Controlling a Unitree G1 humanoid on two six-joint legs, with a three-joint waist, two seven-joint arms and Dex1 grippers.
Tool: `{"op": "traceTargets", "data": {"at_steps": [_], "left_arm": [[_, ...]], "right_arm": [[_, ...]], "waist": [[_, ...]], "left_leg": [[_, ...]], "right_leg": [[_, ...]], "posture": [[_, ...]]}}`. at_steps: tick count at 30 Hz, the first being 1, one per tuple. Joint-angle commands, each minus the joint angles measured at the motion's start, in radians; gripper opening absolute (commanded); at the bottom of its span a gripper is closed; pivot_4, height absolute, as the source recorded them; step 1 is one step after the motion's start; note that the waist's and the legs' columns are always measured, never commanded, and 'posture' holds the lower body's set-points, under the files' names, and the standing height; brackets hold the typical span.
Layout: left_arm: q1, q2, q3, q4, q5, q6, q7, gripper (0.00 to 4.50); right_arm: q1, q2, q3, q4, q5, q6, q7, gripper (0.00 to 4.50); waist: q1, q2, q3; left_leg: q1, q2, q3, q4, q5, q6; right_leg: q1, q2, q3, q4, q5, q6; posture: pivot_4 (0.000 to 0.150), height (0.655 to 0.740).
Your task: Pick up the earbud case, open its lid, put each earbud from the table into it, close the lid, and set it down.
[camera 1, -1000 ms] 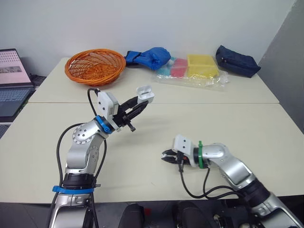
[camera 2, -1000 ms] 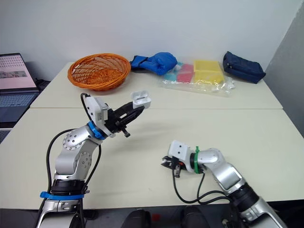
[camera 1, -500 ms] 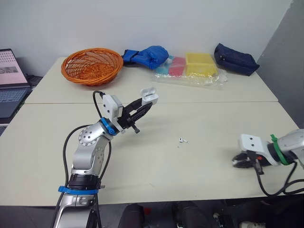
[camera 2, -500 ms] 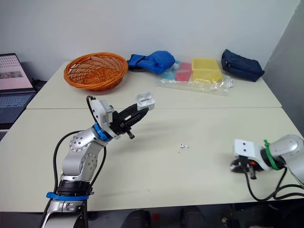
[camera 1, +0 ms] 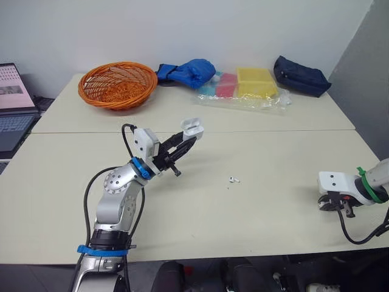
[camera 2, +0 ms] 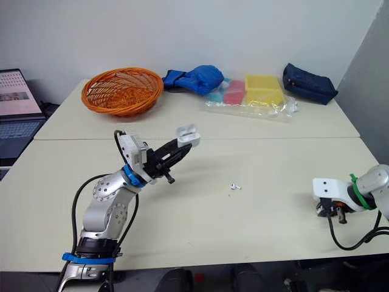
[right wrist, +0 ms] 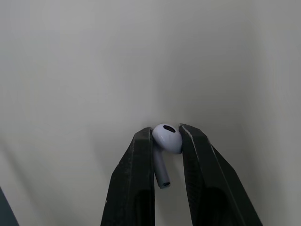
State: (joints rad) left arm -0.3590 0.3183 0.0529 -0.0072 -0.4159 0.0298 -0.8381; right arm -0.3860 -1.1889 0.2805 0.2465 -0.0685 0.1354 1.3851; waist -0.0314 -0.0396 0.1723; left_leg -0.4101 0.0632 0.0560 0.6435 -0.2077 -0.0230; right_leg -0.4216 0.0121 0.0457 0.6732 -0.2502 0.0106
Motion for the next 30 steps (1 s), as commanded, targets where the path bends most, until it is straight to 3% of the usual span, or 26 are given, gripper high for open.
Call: {"op": "traceTargets", "data": {"at_steps": [1,7,16,30], "left_arm": [[-0.003,0.000,-0.001,-0.057,-0.008,-0.016,0.006,0.74],[-0.004,0.004,-0.004,-0.059,-0.012,-0.009,0.000,0.74],[-0.005,0.001,-0.010,-0.057,-0.016,-0.005,-0.007,0.74],[0.006,-0.013,-0.014,-0.061,-0.014,-0.011,0.001,0.74]], "right_arm": [[-0.009,0.001,0.004,0.052,-0.044,-0.022,0.005,0.45],[0.006,0.032,-0.008,0.063,-0.048,-0.025,-0.012,0.45],[0.037,0.024,-0.042,0.061,-0.049,-0.037,-0.010,3.53],[0.075,0.019,-0.071,0.019,-0.041,0.041,0.002,3.53]], "waist": [[0.000,0.000,0.000],[0.000,-0.002,-0.001],[0.006,-0.003,-0.001],[0.007,-0.003,-0.001]], "left_leg": [[0.000,0.000,0.000,0.001,0.000,0.000],[0.001,-0.001,0.000,0.002,0.000,0.000],[0.001,0.000,-0.001,0.000,0.000,0.000],[0.001,0.000,-0.001,0.000,0.000,0.000]], "right_leg": [[0.000,0.000,0.000,0.000,0.000,0.000],[0.002,-0.001,0.000,0.000,0.000,0.001],[0.002,-0.001,-0.001,0.000,0.000,0.000],[0.002,-0.001,-0.001,0.000,0.000,0.001]], "posture": [[0.150,0.7400],[0.150,0.7400],[0.150,0.7400],[0.150,0.7400]]}}
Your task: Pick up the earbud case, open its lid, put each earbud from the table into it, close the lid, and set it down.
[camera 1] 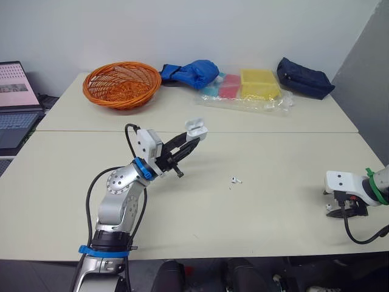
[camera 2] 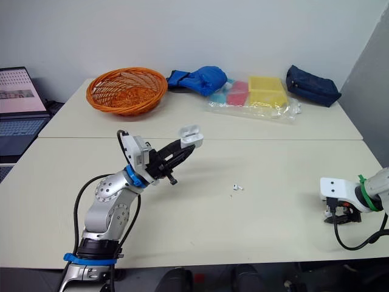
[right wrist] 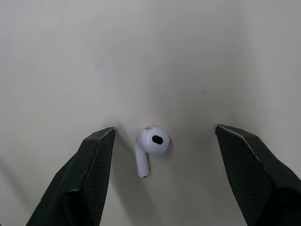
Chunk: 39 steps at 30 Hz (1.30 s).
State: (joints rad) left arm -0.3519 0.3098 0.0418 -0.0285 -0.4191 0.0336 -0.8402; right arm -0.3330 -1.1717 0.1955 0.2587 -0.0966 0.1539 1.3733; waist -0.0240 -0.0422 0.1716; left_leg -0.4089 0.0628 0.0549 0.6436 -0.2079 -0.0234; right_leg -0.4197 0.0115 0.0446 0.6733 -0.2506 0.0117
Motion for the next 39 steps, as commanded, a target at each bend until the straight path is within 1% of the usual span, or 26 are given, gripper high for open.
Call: {"op": "traceTargets", "data": {"at_steps": [1,3,14,17,33,36,39], "left_arm": [[0.000,-0.005,-0.003,-0.041,-0.011,-0.014,0.004,0.74],[0.001,-0.002,-0.003,-0.042,-0.010,-0.013,0.004,0.74],[-0.001,0.007,0.002,-0.043,-0.011,-0.011,0.002,0.74],[-0.003,0.009,0.002,-0.044,-0.011,-0.010,-0.001,0.74],[-0.019,0.010,0.002,-0.026,-0.010,-0.013,-0.004,0.74],[-0.022,0.008,0.001,-0.026,-0.011,-0.011,-0.003,0.74],[-0.022,0.008,-0.001,-0.027,-0.008,-0.013,-0.003,0.74]], "right_arm": [[0.022,0.002,0.013,0.008,-0.013,0.024,0.013,3.36],[0.023,0.001,0.013,0.012,-0.015,0.020,0.013,2.92],[0.032,0.004,0.013,0.014,-0.018,0.040,0.011,2.92],[0.039,0.002,0.008,0.016,-0.017,0.044,0.008,2.33],[0.062,0.006,-0.010,-0.015,-0.006,0.096,0.005,2.33],[0.055,0.016,-0.009,-0.018,-0.005,0.112,0.003,1.72],[0.051,0.020,-0.004,-0.015,-0.009,0.109,0.003,0.69]], "waist": [[0.000,0.000,0.000],[0.000,0.000,0.000],[0.000,0.000,0.000],[0.000,0.000,0.000],[0.000,-0.001,0.000],[-0.001,-0.001,-0.001],[-0.002,-0.002,-0.001]], "left_leg": [[0.000,0.000,0.000,0.000,0.000,0.000],[0.000,0.000,0.000,0.000,0.000,0.000],[0.000,0.000,0.000,0.001,0.000,0.000],[0.000,0.000,0.000,0.001,0.000,0.000],[0.000,0.000,0.001,0.001,0.000,0.000],[0.000,0.000,0.001,0.001,0.000,0.000],[0.000,0.000,0.001,0.002,0.000,0.000]], "right_leg": [[0.000,0.000,0.000,0.000,0.000,0.000],[0.000,0.000,0.000,0.000,0.000,0.000],[0.000,0.000,0.000,0.000,0.000,0.000],[0.000,0.000,0.001,0.000,0.000,0.000],[0.001,-0.001,0.001,0.000,0.000,0.000],[0.001,-0.001,0.001,0.000,0.000,0.000],[0.001,-0.001,0.001,0.000,0.000,0.000]], "posture": [[0.150,0.7400],[0.150,0.7400],[0.150,0.7400],[0.150,0.7400],[0.150,0.7400],[0.150,0.7400],[0.150,0.7400]]}}
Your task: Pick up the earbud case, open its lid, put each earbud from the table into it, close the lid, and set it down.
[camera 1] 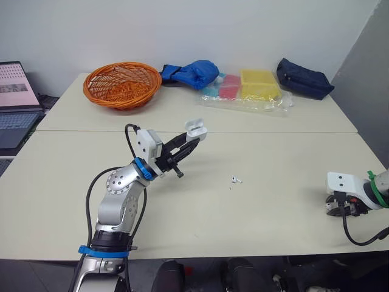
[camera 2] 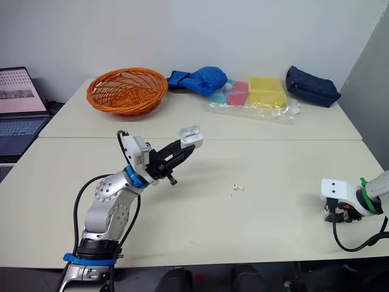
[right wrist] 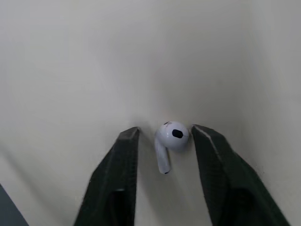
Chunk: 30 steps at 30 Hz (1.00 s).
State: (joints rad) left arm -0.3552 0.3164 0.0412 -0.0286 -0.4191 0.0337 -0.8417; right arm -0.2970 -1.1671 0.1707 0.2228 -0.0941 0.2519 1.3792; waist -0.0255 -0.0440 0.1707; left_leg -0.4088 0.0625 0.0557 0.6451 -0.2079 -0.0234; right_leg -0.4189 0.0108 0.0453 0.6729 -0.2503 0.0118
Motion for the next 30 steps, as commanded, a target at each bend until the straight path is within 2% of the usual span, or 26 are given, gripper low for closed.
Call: {"op": "traceTargets", "data": {"at_steps": [1,10,13,16,18,20,24,27,30], "left_arm": [[-0.018,0.002,0.000,-0.027,-0.008,-0.013,-0.001,0.74],[-0.011,0.000,-0.001,-0.030,-0.008,-0.016,-0.001,0.74],[-0.009,-0.001,-0.002,-0.030,-0.006,-0.022,-0.003,0.74],[-0.006,-0.012,0.001,-0.026,-0.006,-0.032,0.008,0.74],[-0.005,-0.021,-0.003,-0.025,-0.003,-0.035,0.014,0.74],[-0.010,-0.030,-0.008,-0.018,0.000,-0.038,0.017,0.74],[-0.035,-0.051,-0.009,0.001,-0.004,-0.035,0.030,0.74],[-0.073,-0.086,-0.014,0.021,-0.009,-0.026,0.057,0.74],[-0.098,-0.110,-0.021,0.036,-0.005,-0.030,0.061,0.74]], "right_arm": [[0.014,0.016,0.022,0.023,-0.013,0.010,-0.003,0.42],[-0.002,0.020,0.016,0.012,-0.002,-0.055,0.006,0.42],[-0.032,0.034,-0.005,-0.094,0.079,-0.074,0.072,0.42],[-0.220,0.261,-0.117,-0.317,0.339,0.230,-0.057,0.42],[-0.314,0.450,-0.234,-0.436,0.490,0.469,-0.268,0.42],[-0.365,0.581,-0.319,-0.532,0.598,0.629,-0.419,0.42],[-0.421,0.805,-0.388,-0.680,0.730,0.753,-0.679,0.42],[-0.431,1.017,-0.363,-0.745,0.733,0.709,-0.887,0.42],[-0.408,1.074,-0.289,-0.735,0.671,0.633,-0.943,0.42]], "waist": [[-0.001,-0.001,0.000],[-0.002,-0.002,-0.001],[-0.003,-0.001,-0.001],[-0.033,-0.002,0.003],[-0.041,0.002,0.006],[-0.033,0.004,0.007],[-0.001,0.003,0.006],[-0.002,0.004,0.006],[-0.001,0.004,0.006]], "left_leg": [[0.000,0.000,0.000,0.000,0.000,0.000],[0.001,0.000,0.000,0.000,0.000,0.000],[0.001,0.000,0.001,0.000,0.000,0.000],[0.002,0.002,0.001,-0.001,0.000,0.000],[0.004,0.001,-0.003,-0.001,0.000,0.000],[0.005,0.001,-0.006,-0.003,0.001,-0.002],[0.000,0.002,-0.014,-0.004,0.001,-0.003],[-0.007,0.001,-0.014,-0.003,0.001,-0.003],[-0.011,0.000,-0.015,-0.002,0.001,-0.003]], "right_leg": [[0.000,0.000,0.000,0.000,0.000,0.000],[0.000,0.000,0.000,0.000,0.000,0.000],[0.000,0.000,0.000,0.000,0.000,0.000],[-0.001,0.002,0.003,0.003,0.001,0.000],[-0.002,0.003,0.005,0.006,0.006,0.004],[-0.002,0.006,0.003,0.008,0.006,0.003],[-0.001,0.005,-0.004,0.006,0.001,-0.003],[-0.007,0.004,-0.003,0.005,0.001,-0.001],[-0.008,0.004,-0.004,0.004,0.001,0.000]], "posture": [[0.150,0.7400],[0.150,0.7400],[0.150,0.7400],[0.150,0.7400],[0.150,0.7400],[0.150,0.7400],[0.150,0.7400],[0.150,0.7400],[0.150,0.7400]]}}
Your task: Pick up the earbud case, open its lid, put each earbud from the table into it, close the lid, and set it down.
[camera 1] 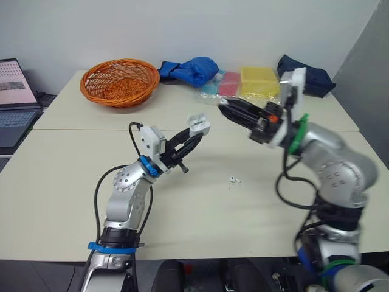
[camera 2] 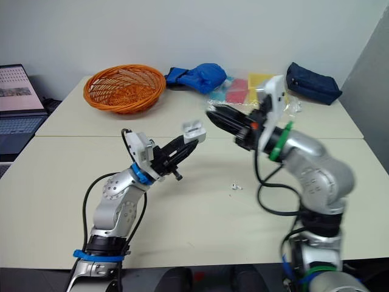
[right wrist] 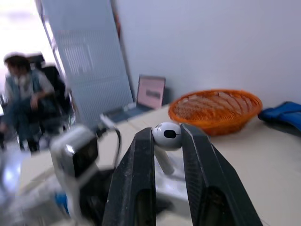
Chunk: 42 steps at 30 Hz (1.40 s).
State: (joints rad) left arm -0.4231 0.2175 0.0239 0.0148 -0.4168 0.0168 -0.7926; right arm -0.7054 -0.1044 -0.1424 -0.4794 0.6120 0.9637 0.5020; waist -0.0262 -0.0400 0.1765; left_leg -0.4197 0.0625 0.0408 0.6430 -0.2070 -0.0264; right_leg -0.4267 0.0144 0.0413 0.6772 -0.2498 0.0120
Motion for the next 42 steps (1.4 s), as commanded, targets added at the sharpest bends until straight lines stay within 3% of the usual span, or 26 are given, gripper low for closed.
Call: {"op": "traceTargets", "data": {"at_steps": [1,10,42], "left_arm": [[-0.034,-0.015,-0.004,-0.004,-0.006,-0.013,0.013,0.74],[-0.055,-0.035,-0.014,0.000,-0.008,-0.018,0.018,0.74],[-0.074,-0.039,-0.013,0.031,-0.010,-0.061,-0.042,0.74]], "right_arm": [[0.005,0.016,0.040,-0.026,-0.047,-0.098,-0.079,0.42],[0.066,0.018,0.118,0.014,-0.069,-0.216,-0.102,0.42],[0.145,-0.046,0.214,0.082,-0.105,-0.237,-0.123,0.42]], "waist": [[0.000,0.000,0.000],[-0.005,0.000,0.000],[-0.005,0.000,0.000]], "left_leg": [[0.000,0.000,0.000,0.000,0.000,0.000],[0.002,0.001,-0.003,0.000,0.000,0.000],[0.002,0.001,-0.002,-0.001,0.000,0.000]], "right_leg": [[0.000,0.000,0.000,-0.001,0.000,0.000],[0.001,0.002,-0.002,0.001,0.000,0.000],[0.001,0.002,-0.001,-0.001,0.000,0.000]], "posture": [[0.150,0.7400],[0.150,0.7400],[0.150,0.7400]]}}
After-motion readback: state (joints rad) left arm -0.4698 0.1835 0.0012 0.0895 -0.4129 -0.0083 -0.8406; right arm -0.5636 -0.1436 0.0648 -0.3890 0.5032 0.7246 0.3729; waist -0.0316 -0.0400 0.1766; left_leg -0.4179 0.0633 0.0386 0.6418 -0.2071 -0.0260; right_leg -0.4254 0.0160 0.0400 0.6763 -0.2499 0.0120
